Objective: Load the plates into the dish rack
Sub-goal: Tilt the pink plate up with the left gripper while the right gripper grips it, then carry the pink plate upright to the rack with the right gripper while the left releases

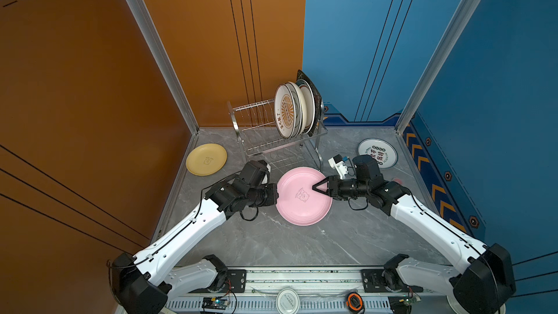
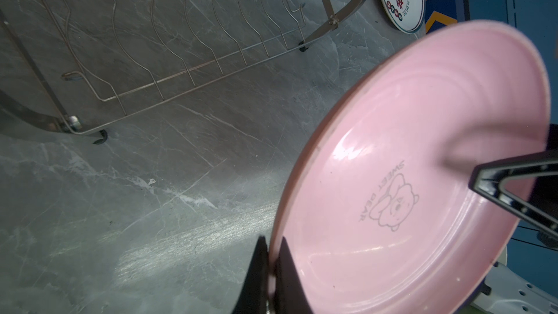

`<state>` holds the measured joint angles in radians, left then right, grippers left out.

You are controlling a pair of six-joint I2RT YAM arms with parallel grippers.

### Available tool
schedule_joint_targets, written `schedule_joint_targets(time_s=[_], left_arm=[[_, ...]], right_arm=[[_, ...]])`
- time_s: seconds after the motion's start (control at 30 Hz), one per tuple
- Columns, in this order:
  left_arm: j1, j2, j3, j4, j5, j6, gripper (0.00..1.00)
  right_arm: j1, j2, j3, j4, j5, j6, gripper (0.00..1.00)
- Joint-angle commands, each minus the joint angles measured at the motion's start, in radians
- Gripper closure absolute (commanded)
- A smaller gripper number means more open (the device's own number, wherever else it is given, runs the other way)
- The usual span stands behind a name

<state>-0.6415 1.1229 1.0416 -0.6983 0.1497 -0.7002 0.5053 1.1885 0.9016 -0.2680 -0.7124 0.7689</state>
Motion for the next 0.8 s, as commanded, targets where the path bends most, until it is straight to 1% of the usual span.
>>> schedule_joint_targets(time_s=[0.0,0.1,0.17,0.23,0.27,0.33,0.4,0.5,0.63,0.77], left_arm=[[0.016,-0.030,-0.005,0.031,0.031,-0.002,1.00],[0.030,-0.041,-0.037,0.031,0.036,0.000,1.00],[0.041,-0.047,-0.043,0.030,0.040,0.001,0.96],[0.055,-0.058,-0.052,0.029,0.045,0.001,0.83],[0.062,-0.065,-0.053,0.029,0.046,0.001,0.78],[0.080,-0.081,-0.058,0.029,0.045,0.001,0.64],[0.109,-0.110,-0.066,0.026,0.050,0.000,0.51],[0.161,-0.151,-0.071,0.003,0.059,-0.002,0.39],[0.234,-0.201,-0.066,-0.052,0.061,0.017,0.28],[0.328,-0.251,-0.084,-0.081,0.082,0.028,0.16]], right_arm=[[0.009,0.011,0.022,0.029,-0.032,0.006,0.68],[0.017,0.017,0.034,0.024,-0.027,0.005,0.78],[0.025,0.018,0.048,0.010,-0.016,0.000,0.84],[0.035,0.017,0.071,-0.028,0.012,-0.019,0.86],[0.040,0.017,0.084,-0.050,0.024,-0.027,0.87],[0.049,0.014,0.117,-0.108,0.062,-0.052,0.89],[0.060,0.006,0.156,-0.178,0.119,-0.080,0.91],[0.080,-0.010,0.228,-0.286,0.219,-0.116,0.93],[0.119,-0.029,0.334,-0.425,0.383,-0.148,0.93],[0.187,-0.034,0.467,-0.562,0.591,-0.175,0.95]])
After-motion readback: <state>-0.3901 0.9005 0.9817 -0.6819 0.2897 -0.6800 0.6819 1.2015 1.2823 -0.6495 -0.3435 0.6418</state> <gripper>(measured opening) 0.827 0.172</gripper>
